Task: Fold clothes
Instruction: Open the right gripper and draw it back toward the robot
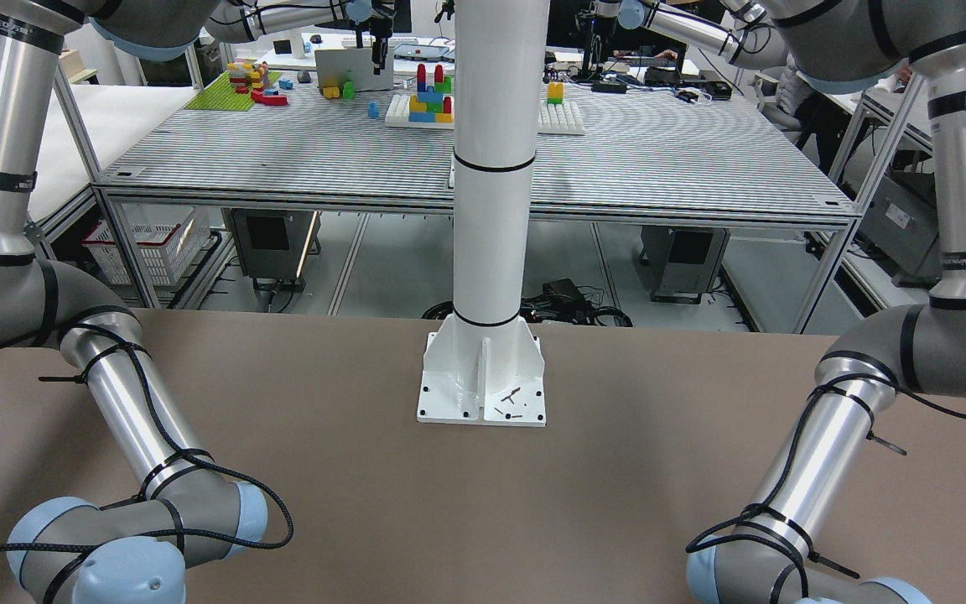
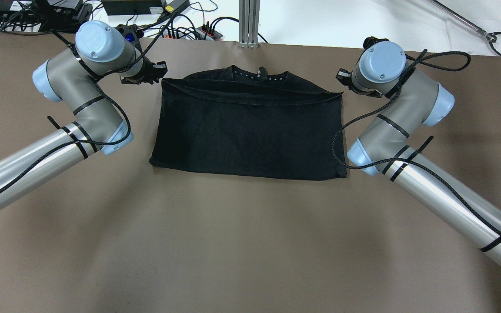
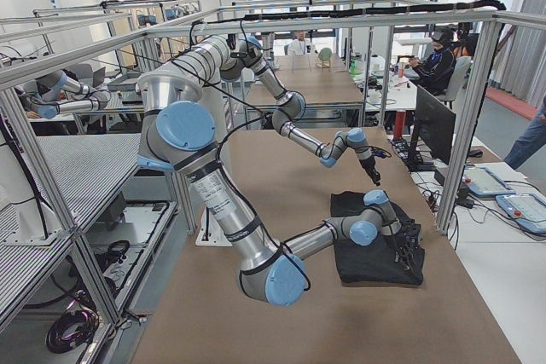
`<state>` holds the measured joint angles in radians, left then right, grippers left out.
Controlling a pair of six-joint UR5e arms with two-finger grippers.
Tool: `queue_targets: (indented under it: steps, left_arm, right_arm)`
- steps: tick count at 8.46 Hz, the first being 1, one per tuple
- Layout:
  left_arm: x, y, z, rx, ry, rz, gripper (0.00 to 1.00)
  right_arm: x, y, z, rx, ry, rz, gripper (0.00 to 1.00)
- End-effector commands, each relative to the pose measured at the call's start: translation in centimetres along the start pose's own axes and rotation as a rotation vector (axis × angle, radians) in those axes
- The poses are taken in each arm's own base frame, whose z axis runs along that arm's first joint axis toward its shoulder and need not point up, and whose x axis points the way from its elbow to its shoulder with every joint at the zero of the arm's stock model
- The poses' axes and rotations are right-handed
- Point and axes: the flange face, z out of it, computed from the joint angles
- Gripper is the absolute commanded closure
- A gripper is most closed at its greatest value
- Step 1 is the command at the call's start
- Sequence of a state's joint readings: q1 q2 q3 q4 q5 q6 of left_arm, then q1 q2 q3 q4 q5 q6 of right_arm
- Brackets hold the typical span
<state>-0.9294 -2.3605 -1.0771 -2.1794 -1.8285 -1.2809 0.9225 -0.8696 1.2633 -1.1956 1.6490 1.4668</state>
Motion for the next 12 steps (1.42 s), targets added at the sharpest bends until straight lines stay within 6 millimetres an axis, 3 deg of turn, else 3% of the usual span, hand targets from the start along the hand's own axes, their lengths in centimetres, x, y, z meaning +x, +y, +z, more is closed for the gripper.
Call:
queue_targets:
  steps: [1,2,3,5,8,12]
  left_arm:
    - [0.4,0.4,0.0,-0.004,0.008,0.001,0.46]
    - [0.6,0.3,-0.4,-0.001,0.015,-0.004,0.44]
    - [0.7,0.3,-0.4,0.0,0.017,-0.002,0.43]
    - [1.5,0.4,-1.0,0.002,0.03,-0.002,0.43]
    - [2.9,0.2,-1.6,0.007,0.039,0.001,0.43]
    - [4.5,0.1,-2.5,0.016,0.058,0.003,0.43]
  right_arm:
    - [4.9,3.5,-3.9,-0.047,-0.072,0.003,0.39]
    - [8.5,6.0,-5.0,-0.069,-0.078,-0.017,0.39]
    - [8.7,7.9,-5.3,-0.09,-0.089,-0.033,0.37]
    - [11.0,12.5,-5.0,-0.141,-0.063,0.058,0.37]
    - [13.7,16.3,-4.0,-0.186,-0.084,0.084,0.37]
    - [13.4,19.4,-3.9,-0.222,-0.1,0.133,0.37]
